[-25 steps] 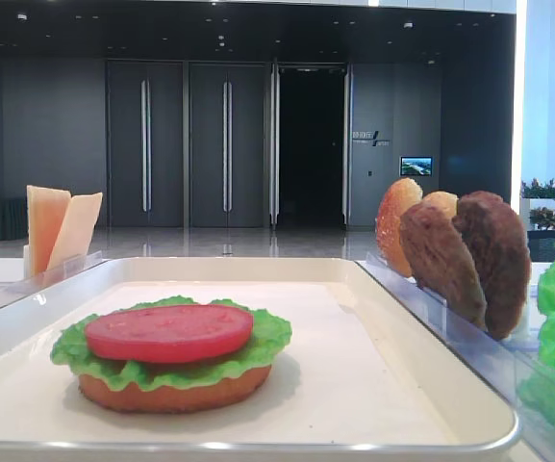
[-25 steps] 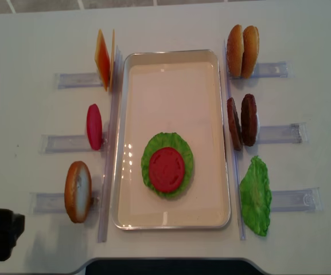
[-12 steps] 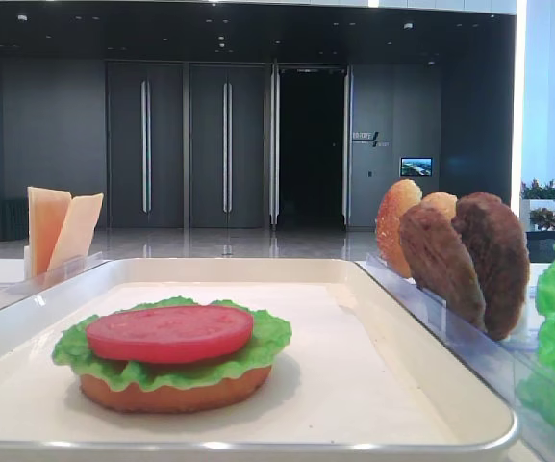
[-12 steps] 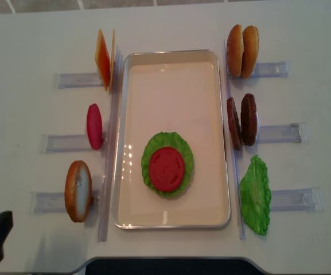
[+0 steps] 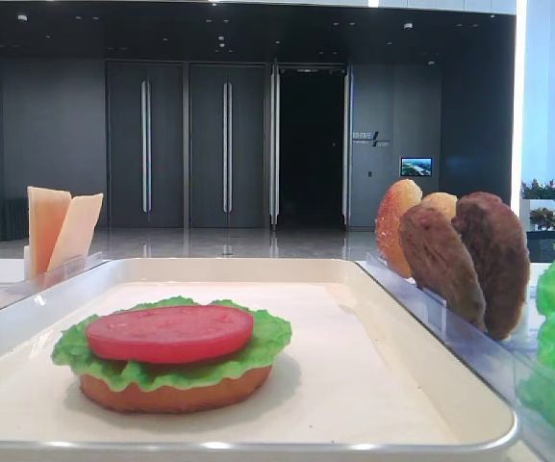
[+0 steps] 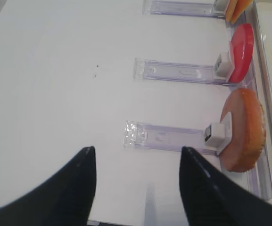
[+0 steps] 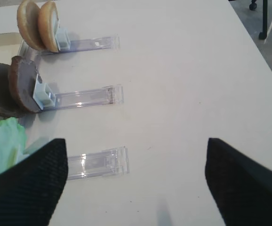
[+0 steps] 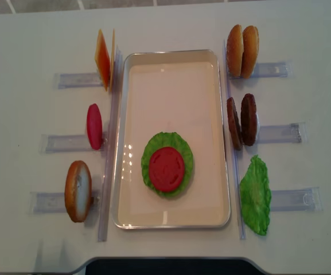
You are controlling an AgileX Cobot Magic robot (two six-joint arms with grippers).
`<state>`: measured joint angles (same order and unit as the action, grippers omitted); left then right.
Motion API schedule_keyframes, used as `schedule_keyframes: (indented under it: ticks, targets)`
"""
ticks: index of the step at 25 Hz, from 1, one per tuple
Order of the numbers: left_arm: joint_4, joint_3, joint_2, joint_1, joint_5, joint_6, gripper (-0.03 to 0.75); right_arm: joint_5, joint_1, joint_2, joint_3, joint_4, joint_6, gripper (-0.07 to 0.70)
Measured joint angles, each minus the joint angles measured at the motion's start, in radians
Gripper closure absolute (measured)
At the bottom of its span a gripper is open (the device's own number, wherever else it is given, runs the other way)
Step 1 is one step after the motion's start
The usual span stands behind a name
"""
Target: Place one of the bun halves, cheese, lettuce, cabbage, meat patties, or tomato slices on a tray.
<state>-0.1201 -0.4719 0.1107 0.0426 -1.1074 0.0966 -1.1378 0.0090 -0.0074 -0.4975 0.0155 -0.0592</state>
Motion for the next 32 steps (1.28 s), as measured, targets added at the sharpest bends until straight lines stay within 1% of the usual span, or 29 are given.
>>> schedule_keyframes:
  ticks: [8, 13, 15, 19, 21, 32]
  targets:
    - [0.014, 0.000, -0.036, 0.004, -0.001, -0.009, 0.365, 0.000, 0.000, 0.000, 0.000, 0.000, 0.000, 0.039]
    - [0.015, 0.000, -0.036, 0.004, -0.001, -0.009, 0.384, 0.000, 0.000, 0.000, 0.000, 0.000, 0.000, 0.039]
    - [0.016, 0.000, -0.036, 0.004, -0.001, -0.010, 0.376, 0.000, 0.000, 0.000, 0.000, 0.000, 0.000, 0.039]
    - [0.022, 0.000, -0.036, 0.004, -0.001, -0.020, 0.315, 0.000, 0.000, 0.000, 0.000, 0.000, 0.000, 0.039]
    - [0.023, 0.000, -0.036, 0.004, -0.001, -0.021, 0.297, 0.000, 0.000, 0.000, 0.000, 0.000, 0.000, 0.039]
    - [0.023, 0.000, -0.036, 0.004, -0.001, -0.025, 0.286, 0.000, 0.000, 0.000, 0.000, 0.000, 0.000, 0.039]
